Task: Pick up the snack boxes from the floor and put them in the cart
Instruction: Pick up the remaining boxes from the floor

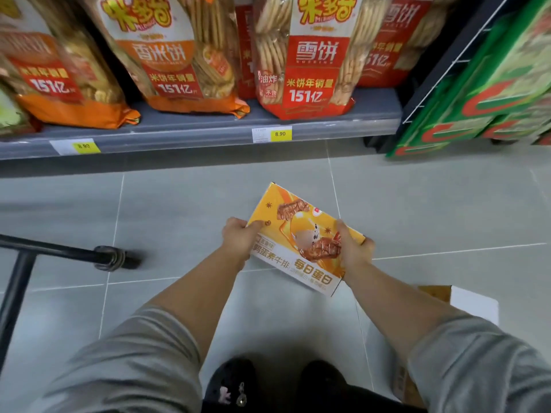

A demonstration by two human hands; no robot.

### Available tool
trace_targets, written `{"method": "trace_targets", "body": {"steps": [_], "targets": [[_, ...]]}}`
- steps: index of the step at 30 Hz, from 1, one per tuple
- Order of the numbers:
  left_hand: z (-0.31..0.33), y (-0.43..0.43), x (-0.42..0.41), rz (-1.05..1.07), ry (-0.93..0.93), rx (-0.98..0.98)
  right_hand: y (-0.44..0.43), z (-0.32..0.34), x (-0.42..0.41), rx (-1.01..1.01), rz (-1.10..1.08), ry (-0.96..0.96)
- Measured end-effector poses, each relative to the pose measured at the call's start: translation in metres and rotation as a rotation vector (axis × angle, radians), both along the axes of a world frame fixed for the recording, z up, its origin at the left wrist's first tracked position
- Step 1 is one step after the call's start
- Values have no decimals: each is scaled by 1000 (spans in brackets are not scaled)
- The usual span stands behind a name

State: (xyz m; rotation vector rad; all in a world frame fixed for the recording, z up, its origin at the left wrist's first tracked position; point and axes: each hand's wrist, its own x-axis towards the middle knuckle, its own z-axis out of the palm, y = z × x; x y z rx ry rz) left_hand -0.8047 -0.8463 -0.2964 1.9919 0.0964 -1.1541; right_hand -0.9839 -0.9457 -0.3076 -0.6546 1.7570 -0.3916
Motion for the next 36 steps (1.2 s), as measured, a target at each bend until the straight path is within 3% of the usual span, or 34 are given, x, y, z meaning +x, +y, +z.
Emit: {"method": "trace_targets", "body": {"steps": [5, 9, 13, 19, 25, 31, 36], "targets": [[72, -31, 38, 88, -126, -143, -31, 49, 40, -80, -201, -164], [155, -53, 60, -38, -337, -152, -50, 118, 74, -121, -244, -292], [240, -44, 64, -51, -399, -131, -55, 200, 93, -179, -157, -314], [392, -9, 53, 171, -307, -135, -41, 370, 106, -243, -83, -214], [520, 21, 45, 295, -241, -142, -38, 484, 112, -291, 82, -148], [652, 61, 56, 382, -363, -161, 6, 659, 132, -363, 306, -147], [719, 109, 75, 455, -434, -216, 35, 728, 165, -419, 465, -204]]}}
